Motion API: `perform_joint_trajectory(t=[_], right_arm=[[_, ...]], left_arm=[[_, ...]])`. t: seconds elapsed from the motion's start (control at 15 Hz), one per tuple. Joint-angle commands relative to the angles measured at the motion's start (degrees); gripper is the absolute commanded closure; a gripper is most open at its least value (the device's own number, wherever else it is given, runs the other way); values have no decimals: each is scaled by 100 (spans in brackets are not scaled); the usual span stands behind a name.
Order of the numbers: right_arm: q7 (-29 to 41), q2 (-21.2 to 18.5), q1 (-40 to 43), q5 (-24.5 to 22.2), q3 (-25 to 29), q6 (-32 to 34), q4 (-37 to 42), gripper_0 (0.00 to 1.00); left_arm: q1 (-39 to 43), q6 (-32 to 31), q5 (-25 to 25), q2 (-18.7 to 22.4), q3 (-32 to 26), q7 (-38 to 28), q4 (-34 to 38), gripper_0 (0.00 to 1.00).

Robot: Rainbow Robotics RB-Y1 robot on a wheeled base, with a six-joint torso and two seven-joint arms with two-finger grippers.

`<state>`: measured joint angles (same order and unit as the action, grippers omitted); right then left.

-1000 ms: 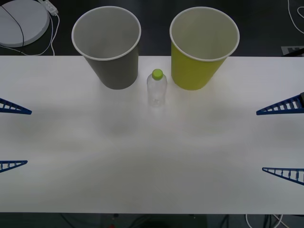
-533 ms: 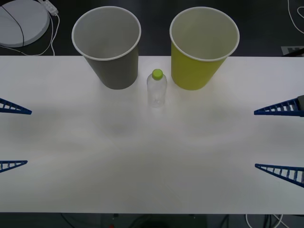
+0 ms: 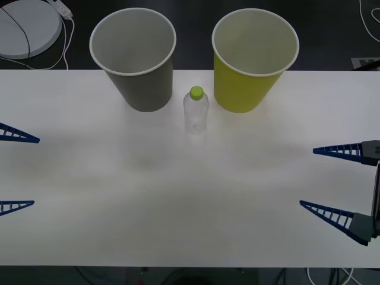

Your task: Put the can into the green bin and the plastic bottle into the gray bin

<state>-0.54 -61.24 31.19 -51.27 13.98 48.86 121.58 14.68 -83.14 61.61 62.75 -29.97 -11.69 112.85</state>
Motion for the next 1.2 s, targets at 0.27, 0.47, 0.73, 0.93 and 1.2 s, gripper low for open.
perform_joint_trajectory(t=[0.27,0.47,0.73,0.93,1.2], right_arm=[[-219,463,36,-15,-572,-755,-249,0],[-429,692,45,-15,-906,-1291,-249,0],[-693,1017,36,-32,-1170,-1678,-249,0],[-887,1228,-35,-50,-1354,-1863,-257,0],[-1036,1457,-237,-129,-1644,-2021,-266,0]], left_arm=[[0,0,0,0,0,0,0,0],[0,0,0,0,0,0,0,0],[0,0,0,0,0,0,0,0],[0,0,0,0,0,0,0,0],[0,0,0,0,0,0,0,0]])
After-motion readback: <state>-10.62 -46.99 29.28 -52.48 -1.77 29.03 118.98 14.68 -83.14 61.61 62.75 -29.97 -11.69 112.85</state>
